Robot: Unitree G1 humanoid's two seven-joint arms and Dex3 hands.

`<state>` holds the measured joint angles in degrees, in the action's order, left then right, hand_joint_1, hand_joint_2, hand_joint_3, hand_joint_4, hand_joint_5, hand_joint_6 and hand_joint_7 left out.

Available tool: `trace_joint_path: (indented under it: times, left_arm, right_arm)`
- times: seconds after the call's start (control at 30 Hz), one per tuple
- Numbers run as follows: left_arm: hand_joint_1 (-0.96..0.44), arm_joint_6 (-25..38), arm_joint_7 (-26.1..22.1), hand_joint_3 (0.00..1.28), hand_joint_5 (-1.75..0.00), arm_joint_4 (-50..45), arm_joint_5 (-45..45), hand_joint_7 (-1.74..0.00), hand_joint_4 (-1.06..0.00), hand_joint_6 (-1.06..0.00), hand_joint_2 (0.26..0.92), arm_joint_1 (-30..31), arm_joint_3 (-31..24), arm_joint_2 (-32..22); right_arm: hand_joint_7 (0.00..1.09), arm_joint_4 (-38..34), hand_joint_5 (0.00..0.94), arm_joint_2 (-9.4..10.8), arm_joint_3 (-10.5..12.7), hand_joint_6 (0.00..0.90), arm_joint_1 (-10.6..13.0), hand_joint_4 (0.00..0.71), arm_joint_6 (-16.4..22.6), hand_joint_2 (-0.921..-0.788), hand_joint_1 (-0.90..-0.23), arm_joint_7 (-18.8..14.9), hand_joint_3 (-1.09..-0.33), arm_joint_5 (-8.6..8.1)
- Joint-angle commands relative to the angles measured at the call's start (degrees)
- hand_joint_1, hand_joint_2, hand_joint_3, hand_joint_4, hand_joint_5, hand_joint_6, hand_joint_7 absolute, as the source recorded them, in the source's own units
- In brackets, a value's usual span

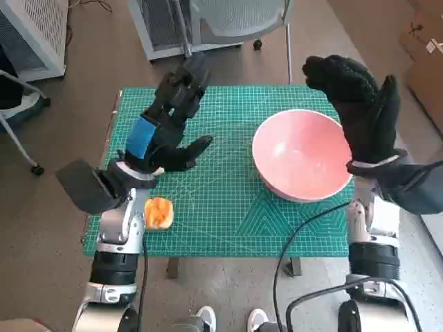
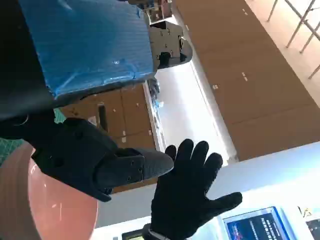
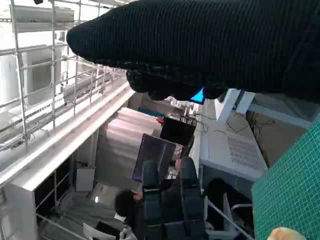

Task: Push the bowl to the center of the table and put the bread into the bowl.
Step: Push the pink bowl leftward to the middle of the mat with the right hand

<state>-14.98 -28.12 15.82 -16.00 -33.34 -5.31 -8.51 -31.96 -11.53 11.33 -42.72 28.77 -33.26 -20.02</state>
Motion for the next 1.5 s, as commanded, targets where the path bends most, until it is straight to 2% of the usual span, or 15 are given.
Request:
trace_joint_path:
  times: [0.03,1.2,1.4,1.5]
  left_arm:
    - [-0.40,-0.4,0.3,0.62,0.00,-0.8,0.0,-0.33,0.00,0.00,0.661,0.7,0.2,0.3]
    - [-0.41,-0.3,0.9,0.65,0.00,-1.0,0.0,-0.35,0.00,0.00,0.652,1.1,0.3,0.6]
    - [-0.41,-0.3,1.0,0.65,0.00,-1.1,0.0,-0.35,0.00,0.00,0.651,1.2,0.4,0.7]
    - [-0.41,-0.5,1.0,0.65,0.00,-1.1,0.1,-0.35,0.00,0.00,0.651,1.2,0.4,0.7]
  right_arm:
    - [0.00,-0.8,0.000,-0.7,0.2,0.426,1.0,0.279,-0.7,-0.921,-0.641,-0.8,-0.606,-0.10]
    - [0.00,-0.7,0.000,-1.1,0.1,0.426,1.1,0.280,-0.5,-0.921,-0.647,-1.1,-0.604,-0.10]
    - [0.00,-2.5,0.000,-2.2,1.1,0.425,0.7,0.279,0.1,-0.921,-0.654,-1.8,-0.604,-0.49]
    - [0.00,-5.4,0.000,-3.6,2.5,0.420,-0.3,0.272,0.8,-0.921,-0.660,-2.6,-0.608,-1.00]
